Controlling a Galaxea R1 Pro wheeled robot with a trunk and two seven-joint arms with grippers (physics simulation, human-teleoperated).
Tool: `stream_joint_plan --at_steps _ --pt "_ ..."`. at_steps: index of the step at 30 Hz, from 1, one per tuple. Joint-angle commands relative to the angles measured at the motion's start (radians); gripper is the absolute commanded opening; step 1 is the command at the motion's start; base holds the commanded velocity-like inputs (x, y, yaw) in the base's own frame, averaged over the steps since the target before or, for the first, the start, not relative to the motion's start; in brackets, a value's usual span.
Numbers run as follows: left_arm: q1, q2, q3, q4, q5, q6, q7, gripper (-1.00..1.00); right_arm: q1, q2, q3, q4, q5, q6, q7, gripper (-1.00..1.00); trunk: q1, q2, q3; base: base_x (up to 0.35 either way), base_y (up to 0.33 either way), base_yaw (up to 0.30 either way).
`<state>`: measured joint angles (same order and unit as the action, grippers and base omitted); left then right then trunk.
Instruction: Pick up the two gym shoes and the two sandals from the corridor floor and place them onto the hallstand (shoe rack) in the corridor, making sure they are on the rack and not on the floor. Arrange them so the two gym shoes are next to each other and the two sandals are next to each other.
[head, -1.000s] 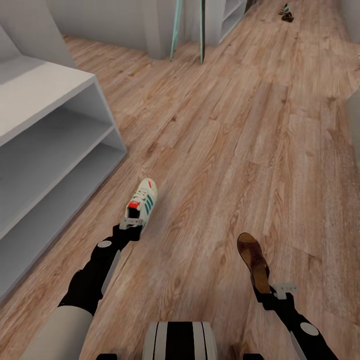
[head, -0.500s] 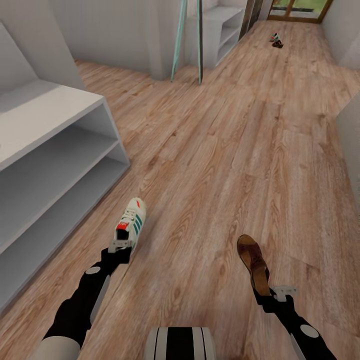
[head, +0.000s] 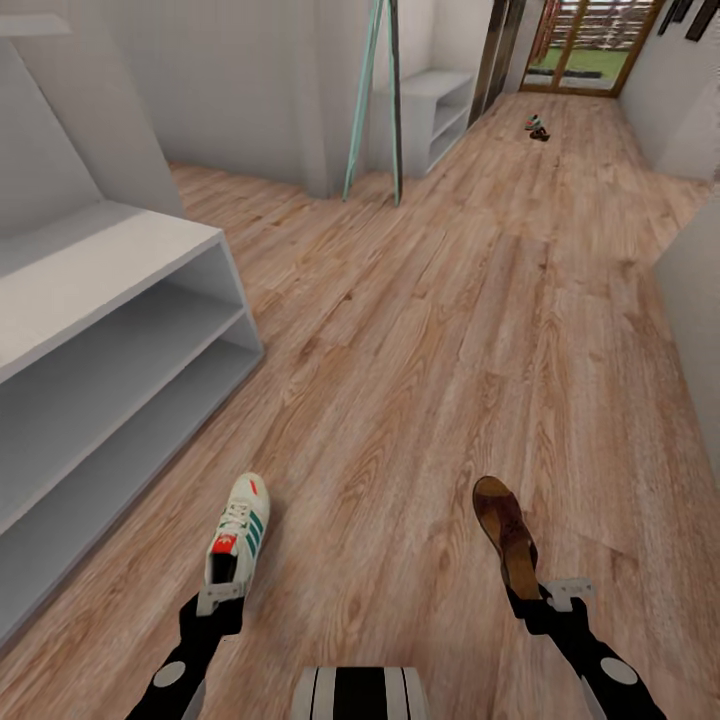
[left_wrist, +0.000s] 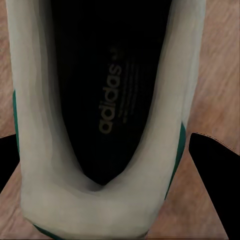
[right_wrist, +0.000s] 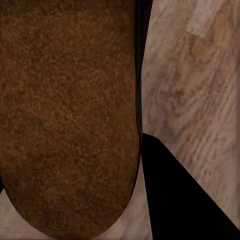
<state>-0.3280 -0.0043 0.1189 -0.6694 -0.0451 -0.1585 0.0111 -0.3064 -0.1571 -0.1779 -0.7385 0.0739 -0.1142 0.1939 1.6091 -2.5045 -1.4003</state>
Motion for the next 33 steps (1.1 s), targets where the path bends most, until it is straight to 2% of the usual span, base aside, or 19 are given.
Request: stream_joint_plan --at_steps 1,4,5,10,15,20,33 --pt "0.000 0.000 0.009 0.031 -0.003 -0.029 0.005 -1.00 0.000 0.001 -0.005 0.007 0.006 -0.004 0.007 -1.00 -0.001 0.000 0.005 0.000 0.000 0.000" --pt "0.001 0.000 0.030 0.098 0.002 -0.085 0.009 -1.00 0.003 0.000 -0.005 0.036 0.005 -0.007 0.007 -1.00 -0.002 0.001 0.021 0.000 0.000 0.000" --pt "0.004 0.001 0.049 0.130 0.004 -0.112 0.010 -1.00 0.006 -0.001 -0.006 0.083 0.002 -0.044 0.006 -1.00 -0.002 0.001 0.027 0.000 0.000 0.000" --pt "0.028 0.001 0.071 0.128 0.012 -0.128 0.010 -1.00 0.007 -0.001 -0.006 0.207 0.003 -0.221 0.006 -1.00 -0.005 0.002 0.054 0.000 0.000 0.000" --pt "0.034 0.002 0.078 0.127 0.014 -0.131 0.010 -1.00 0.007 0.001 -0.005 0.328 0.005 -0.321 0.004 -1.00 -0.007 0.003 0.081 0.000 0.000 0.000" --pt "0.035 0.002 0.086 0.127 0.014 -0.131 0.008 -1.00 0.007 0.001 -0.005 0.367 0.005 -0.338 0.001 -1.00 -0.009 0.005 0.108 0.000 0.000 0.000" --pt "0.035 0.000 0.088 0.135 0.014 -0.131 0.002 -1.00 0.007 0.022 -0.005 0.379 0.004 -0.343 -0.002 -1.00 -0.059 0.096 0.169 0.000 0.000 0.000"
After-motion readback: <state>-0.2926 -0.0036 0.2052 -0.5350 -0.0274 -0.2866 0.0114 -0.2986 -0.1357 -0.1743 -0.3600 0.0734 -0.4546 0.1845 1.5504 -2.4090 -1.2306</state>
